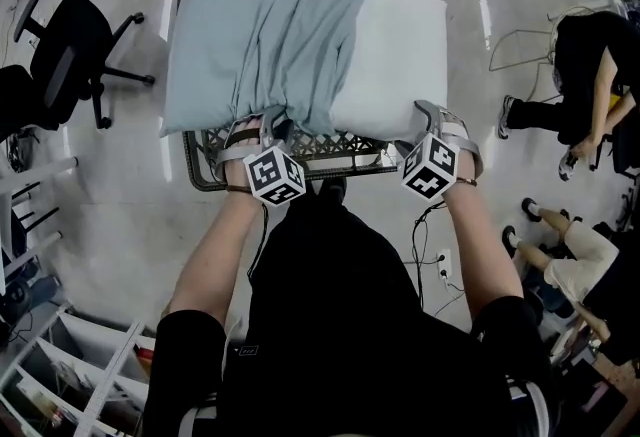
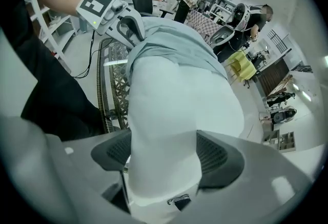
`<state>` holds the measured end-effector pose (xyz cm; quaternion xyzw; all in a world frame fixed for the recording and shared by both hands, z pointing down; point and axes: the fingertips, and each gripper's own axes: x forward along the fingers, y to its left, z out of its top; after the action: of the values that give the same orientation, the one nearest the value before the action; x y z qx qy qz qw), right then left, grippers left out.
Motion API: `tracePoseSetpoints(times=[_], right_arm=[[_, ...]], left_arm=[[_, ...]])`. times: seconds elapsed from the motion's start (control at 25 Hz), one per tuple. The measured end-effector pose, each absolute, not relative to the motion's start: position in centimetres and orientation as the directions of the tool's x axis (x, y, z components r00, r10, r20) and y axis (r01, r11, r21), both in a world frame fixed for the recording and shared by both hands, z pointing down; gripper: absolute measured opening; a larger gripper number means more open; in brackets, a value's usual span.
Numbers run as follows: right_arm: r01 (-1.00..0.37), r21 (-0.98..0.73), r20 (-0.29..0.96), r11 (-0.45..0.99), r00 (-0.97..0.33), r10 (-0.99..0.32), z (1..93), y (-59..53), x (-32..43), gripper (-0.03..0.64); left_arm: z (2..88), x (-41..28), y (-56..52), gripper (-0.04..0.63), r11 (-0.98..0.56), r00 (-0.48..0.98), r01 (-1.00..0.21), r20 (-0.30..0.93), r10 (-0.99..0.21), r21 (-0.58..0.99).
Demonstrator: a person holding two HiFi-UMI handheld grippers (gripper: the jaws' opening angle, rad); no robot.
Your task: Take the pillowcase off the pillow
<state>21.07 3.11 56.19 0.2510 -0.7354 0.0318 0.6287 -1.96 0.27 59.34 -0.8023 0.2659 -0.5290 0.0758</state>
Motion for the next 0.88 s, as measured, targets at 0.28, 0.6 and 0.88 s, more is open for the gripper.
tracePoseSetpoints(times=[0.28, 0.6, 0.88], right_arm=[[-0.365, 0.282, 0.904, 0.887, -0.207, -0.373, 56.8, 3.7, 14.3, 0.399], [-0.268, 0.345, 0.906, 0.9, -0.154, -0.393, 59.9, 2.5, 11.1, 0.462], [-0.228, 0.463, 0.866, 0.857, -0.087, -0.492, 63.4, 1.4, 11.6, 0.464]], left_arm=[[59.8, -2.3, 1.2, 0.089, -0.837, 0.32, -0.415, 0.805, -0.5, -0.356], [59.6, -2.8, 2.2, 0.156, -0.818, 0.34, -0.511, 0.811, -0.475, -0.265], [60.7, -2.7, 1.9, 0.164, -0.806, 0.326, -0.523, 0.808, -0.49, -0.277]])
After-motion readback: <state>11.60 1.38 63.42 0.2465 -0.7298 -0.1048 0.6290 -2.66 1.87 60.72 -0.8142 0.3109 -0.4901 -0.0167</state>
